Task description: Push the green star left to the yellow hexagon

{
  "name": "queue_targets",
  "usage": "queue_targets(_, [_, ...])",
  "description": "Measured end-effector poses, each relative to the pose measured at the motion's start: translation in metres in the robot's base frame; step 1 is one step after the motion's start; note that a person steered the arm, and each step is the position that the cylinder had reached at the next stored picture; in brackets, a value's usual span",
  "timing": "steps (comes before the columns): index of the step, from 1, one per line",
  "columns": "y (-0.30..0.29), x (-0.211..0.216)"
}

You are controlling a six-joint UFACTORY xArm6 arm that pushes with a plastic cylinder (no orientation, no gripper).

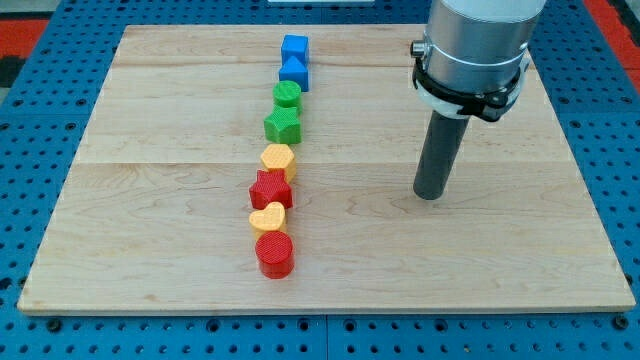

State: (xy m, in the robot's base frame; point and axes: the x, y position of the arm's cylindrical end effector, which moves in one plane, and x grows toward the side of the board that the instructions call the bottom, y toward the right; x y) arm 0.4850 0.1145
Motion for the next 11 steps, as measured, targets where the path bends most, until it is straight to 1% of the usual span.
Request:
queue_targets(1, [-0.003,-0.001])
queue_targets(2, [-0.005,-0.042])
queue_targets(3, [-0.029,-0.088])
queue_targets(4, [-0.088,-0.108])
queue_targets(5, [-0.158,-0.109])
queue_targets(7, [-0.248,-0.109])
queue_targets(8, [-0.257,-0.113])
queue_targets(9, [-0.243,-0.114])
queue_targets(11, [-0.229,-0.102])
